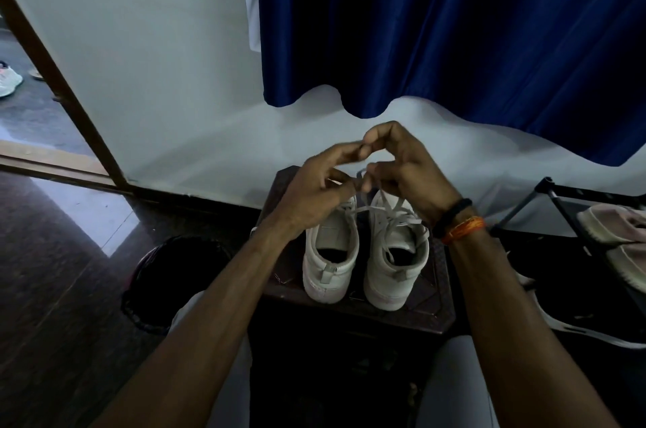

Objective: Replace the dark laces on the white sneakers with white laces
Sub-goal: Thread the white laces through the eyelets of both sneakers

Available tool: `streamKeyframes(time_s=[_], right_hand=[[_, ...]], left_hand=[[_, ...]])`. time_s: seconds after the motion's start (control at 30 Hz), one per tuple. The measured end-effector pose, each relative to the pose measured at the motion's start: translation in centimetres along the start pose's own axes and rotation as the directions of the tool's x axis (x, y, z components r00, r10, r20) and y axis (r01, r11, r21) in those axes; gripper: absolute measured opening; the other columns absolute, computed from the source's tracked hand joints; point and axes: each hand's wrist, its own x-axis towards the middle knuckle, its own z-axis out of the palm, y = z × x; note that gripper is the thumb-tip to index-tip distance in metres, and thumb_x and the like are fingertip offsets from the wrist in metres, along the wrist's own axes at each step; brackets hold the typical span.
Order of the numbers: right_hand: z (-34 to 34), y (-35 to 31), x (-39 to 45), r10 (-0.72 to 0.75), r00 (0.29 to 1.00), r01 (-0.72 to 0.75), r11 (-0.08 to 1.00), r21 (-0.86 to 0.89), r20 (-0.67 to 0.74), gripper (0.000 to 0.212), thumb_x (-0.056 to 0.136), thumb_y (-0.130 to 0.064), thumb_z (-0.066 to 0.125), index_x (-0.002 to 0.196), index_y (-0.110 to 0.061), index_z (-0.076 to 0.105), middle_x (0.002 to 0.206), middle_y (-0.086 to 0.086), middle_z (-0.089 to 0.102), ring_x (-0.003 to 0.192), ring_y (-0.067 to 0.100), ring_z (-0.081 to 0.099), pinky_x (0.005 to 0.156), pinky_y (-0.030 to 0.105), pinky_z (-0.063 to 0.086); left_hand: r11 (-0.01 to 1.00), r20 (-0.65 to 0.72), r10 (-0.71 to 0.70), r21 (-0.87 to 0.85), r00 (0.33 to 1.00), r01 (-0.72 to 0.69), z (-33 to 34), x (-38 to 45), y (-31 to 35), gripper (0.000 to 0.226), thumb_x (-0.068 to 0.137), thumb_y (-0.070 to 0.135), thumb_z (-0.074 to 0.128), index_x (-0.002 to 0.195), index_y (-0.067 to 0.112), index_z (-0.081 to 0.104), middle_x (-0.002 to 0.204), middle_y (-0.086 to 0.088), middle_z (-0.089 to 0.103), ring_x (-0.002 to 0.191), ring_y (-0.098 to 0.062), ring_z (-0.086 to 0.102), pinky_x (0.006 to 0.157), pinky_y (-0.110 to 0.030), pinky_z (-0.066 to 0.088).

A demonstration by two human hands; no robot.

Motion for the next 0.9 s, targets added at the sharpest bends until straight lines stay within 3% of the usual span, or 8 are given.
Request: streamKeyframes(time_s=[0.1,0.27,0.4,0.53,0.63,0.7,0.8,0.9], right_hand=[[0.3,0.5,-0.1,0.005,1.0,-0.005,1.0,-0.01,0.012,0.035,0.09,0.02,0.043,0.113,-0.005,0.048,0.111,0.016,0.052,0.059,0.022,0.058,0.053,0.027,0.045],[-0.4,0.6,0.1,-0.008,0.999,0.001,0.987,-0.16,-0.049,0.033,0.093,0.014,0.05,0.119,-0.005,0.055,0.115,0.017,0.058,0.06,0.021,0.057,0.055,0.02,0.046],[-2.0,0.7,0.1,-0.029,0.991,-0.009,0.96,-0.28,-0.132,0.024,0.094,0.002,0.062,0.112,-0.014,0.067,0.105,0.005,0.069,0.059,0.013,0.057,0.054,0.016,0.045],[-3.5,0.8,-0.3,-0.029,0.985,-0.027,0.95,-0.312,-0.173,0.015,0.093,-0.008,0.069,0.106,-0.014,0.072,0.088,0.003,0.077,0.057,0.011,0.058,0.053,0.014,0.044],[-4.2,0.4,-0.6,0.024,0.977,-0.084,0.956,-0.282,-0.211,0.009,0.09,-0.019,0.074,0.096,-0.013,0.076,0.077,0.005,0.076,0.051,0.009,0.056,0.048,0.015,0.042],[-4.5,0.2,-0.8,0.054,0.97,-0.111,0.967,-0.23,-0.238,0.02,0.088,-0.027,0.075,0.091,-0.007,0.076,0.066,0.005,0.071,0.046,0.01,0.05,0.042,0.014,0.036],[-4.8,-0.2,-1.0,0.079,0.964,-0.096,0.994,-0.057,-0.253,0.033,0.09,-0.032,0.071,0.091,0.001,0.073,0.053,0.0,0.055,0.045,0.009,0.039,0.043,0.017,0.03],[-5.3,-0.4,-1.1,0.09,0.965,-0.079,0.995,0.055,-0.245,0.028,0.091,-0.036,0.07,0.088,-0.008,0.075,0.053,-0.001,0.049,0.047,0.009,0.036,0.046,0.019,0.031]], left_hand=[[0.999,0.087,-0.031,-0.014,0.996,0.032,-0.1,0.0,0.4,0.041,0.094,0.005,0.067,0.133,0.015,0.06,0.1,0.001,0.077,0.092,-0.016,0.072,0.085,-0.034,0.058],[0.995,0.063,-0.022,0.098,0.998,0.016,-0.6,0.0,0.4,0.011,0.098,0.013,0.065,0.102,0.013,0.075,0.082,0.011,0.075,0.081,-0.004,0.07,0.076,-0.019,0.049],[0.974,-0.008,-0.015,0.226,1.0,0.016,-2.1,0.1,0.1,0.013,0.095,0.03,0.069,0.089,0.021,0.075,0.073,0.005,0.072,0.073,-0.01,0.068,0.081,-0.039,0.056],[0.986,-0.037,-0.041,0.162,0.998,0.047,-3.4,0.2,0.0,0.017,0.095,0.031,0.068,0.09,0.016,0.075,0.071,-0.001,0.07,0.066,-0.013,0.064,0.079,-0.042,0.056],[0.994,-0.037,-0.064,0.09,0.997,0.068,-3.5,0.3,-0.2,0.015,0.096,0.024,0.067,0.094,0.011,0.074,0.077,-0.005,0.073,0.071,-0.011,0.064,0.075,-0.03,0.052],[0.996,-0.011,-0.078,0.048,0.997,0.079,-3.2,0.3,-0.3,0.013,0.096,0.021,0.067,0.095,0.01,0.074,0.079,-0.005,0.073,0.074,-0.01,0.064,0.073,-0.025,0.051],[0.996,0.004,-0.085,0.032,0.996,0.084,-2.7,0.3,-0.8,0.009,0.096,0.021,0.068,0.093,0.014,0.073,0.079,-0.003,0.074,0.075,-0.01,0.066,0.075,-0.027,0.053],[0.987,0.042,-0.075,0.143,0.996,0.069,-2.5,0.4,-1.1,0.009,0.093,0.026,0.072,0.091,0.017,0.073,0.081,-0.001,0.073,0.078,-0.017,0.067,0.079,-0.034,0.053]])
